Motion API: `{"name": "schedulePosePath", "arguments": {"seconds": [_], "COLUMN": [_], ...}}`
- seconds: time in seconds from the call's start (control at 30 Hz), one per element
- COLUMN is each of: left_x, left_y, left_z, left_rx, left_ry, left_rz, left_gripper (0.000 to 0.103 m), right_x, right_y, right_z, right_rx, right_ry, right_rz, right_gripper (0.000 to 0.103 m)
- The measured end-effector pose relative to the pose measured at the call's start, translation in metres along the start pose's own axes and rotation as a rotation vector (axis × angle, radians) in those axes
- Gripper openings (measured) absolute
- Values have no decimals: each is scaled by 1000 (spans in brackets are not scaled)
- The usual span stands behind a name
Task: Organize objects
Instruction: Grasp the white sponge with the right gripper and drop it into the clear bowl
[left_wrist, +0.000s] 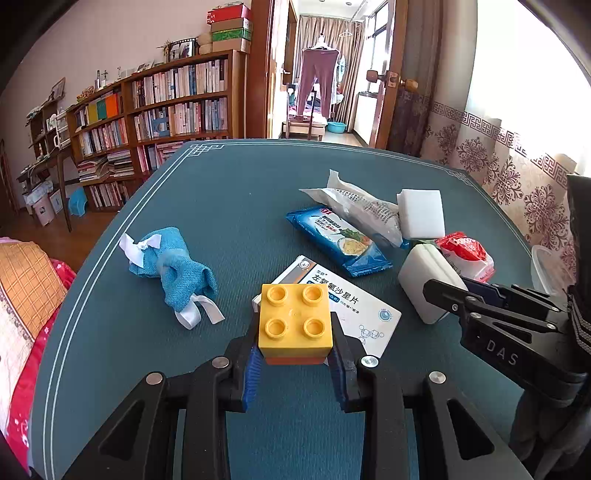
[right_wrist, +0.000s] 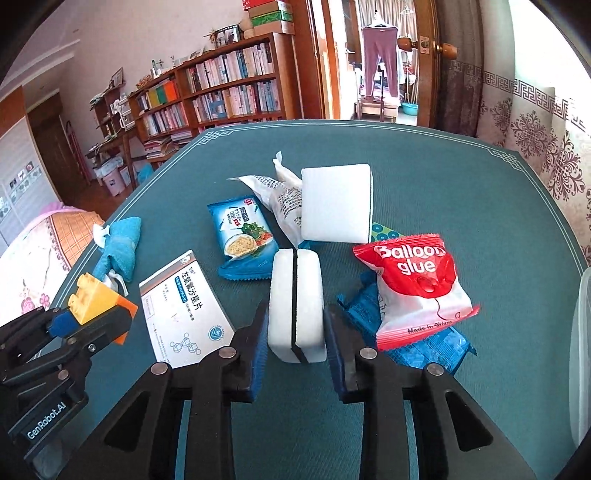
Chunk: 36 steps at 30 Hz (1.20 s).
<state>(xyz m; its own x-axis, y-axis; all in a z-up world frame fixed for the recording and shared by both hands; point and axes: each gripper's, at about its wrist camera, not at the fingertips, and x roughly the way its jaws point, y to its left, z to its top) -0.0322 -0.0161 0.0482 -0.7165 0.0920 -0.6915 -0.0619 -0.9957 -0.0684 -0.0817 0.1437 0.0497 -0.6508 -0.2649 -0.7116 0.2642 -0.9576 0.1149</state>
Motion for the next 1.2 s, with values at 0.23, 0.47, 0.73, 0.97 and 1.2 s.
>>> {"name": "schedulePosePath", "arguments": {"seconds": [0.23,0.47,0.73,0.97,1.2], "left_x": [-5,-13,-20,-21,-19], "left_y": [-9,-29,-58,-86,-112], "left_z": [-3,-7,-8,-6,-5], "left_rx": [22,64,114,153,192], "left_ry": [-5,-12,-16,-10,-1], "left_rz": [-13,-42,-77,-110,-129], "left_gripper": [33,33,33,33,33], "right_x": [-44,-86,-117,-147,-167], "right_y": [-9,-35,-89,-131,-188], "right_z": [-24,-45,-62,-72,-84], "right_rx": [21,71,174,247,350], "right_ry": [-27,-62,-86,-137,-162], "right_rz": [47,30,-42,-129,-257], "right_gripper": [30,30,30,30,30]}}
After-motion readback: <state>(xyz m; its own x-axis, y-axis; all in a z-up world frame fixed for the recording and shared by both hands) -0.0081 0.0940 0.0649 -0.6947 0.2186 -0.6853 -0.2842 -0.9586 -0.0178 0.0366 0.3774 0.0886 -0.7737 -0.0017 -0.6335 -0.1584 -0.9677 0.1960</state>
